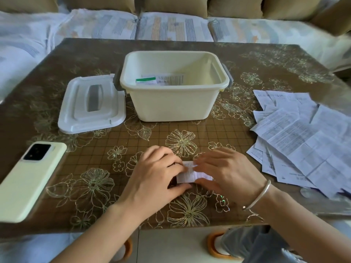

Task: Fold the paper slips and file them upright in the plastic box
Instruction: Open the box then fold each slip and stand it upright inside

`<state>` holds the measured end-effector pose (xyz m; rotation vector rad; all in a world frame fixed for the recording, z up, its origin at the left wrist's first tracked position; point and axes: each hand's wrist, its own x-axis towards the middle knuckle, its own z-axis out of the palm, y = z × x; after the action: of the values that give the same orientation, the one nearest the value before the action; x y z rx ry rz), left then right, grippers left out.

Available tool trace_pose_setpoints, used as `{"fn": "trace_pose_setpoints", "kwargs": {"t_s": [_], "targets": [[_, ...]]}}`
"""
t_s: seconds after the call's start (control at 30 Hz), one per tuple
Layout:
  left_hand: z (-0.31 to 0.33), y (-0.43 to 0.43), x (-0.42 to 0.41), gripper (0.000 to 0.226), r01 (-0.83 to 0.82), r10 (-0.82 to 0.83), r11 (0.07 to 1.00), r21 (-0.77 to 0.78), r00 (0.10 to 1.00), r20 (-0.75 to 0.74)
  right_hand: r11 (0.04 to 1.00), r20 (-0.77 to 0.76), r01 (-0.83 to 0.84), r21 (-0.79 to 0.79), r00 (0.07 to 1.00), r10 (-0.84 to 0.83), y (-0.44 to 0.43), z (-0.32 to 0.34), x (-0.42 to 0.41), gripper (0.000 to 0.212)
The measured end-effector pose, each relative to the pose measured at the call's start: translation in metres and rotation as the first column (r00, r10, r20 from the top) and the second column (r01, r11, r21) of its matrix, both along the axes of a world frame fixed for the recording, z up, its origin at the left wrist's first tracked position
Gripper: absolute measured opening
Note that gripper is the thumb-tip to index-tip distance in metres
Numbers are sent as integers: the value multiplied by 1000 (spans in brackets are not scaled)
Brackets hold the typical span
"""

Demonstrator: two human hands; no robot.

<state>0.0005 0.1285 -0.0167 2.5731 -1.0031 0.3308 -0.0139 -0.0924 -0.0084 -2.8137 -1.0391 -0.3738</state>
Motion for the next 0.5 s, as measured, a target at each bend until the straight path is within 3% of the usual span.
{"fn": "trace_pose_setpoints", "kwargs": {"t_s": [0.1, 0.23, 0.3, 0.4, 0.5], "targets": [[5, 0, 3, 26, 44, -44, 999, 12, 999, -3, 1000, 36, -19, -1, 999, 19, 2, -1, -1, 33], [7, -2, 3, 17, 96, -96, 995, -23, 995, 28, 991, -94, 80, 106, 993, -70, -1, 7, 0, 65], [5, -1, 4, 18, 103, -102, 994, -40, 994, 35, 990, -108, 90, 113, 991, -78, -1, 5, 1, 56], [8, -3, 7, 19, 85, -84, 994, -63, 996, 31, 985, -60, 100, 139, 994, -92, 5, 5, 5, 22], [24, -1, 22, 17, 62, -61, 986, -152, 998, 12, 977, -65, 136, 161, 990, -127, 15, 18, 20, 22]]}}
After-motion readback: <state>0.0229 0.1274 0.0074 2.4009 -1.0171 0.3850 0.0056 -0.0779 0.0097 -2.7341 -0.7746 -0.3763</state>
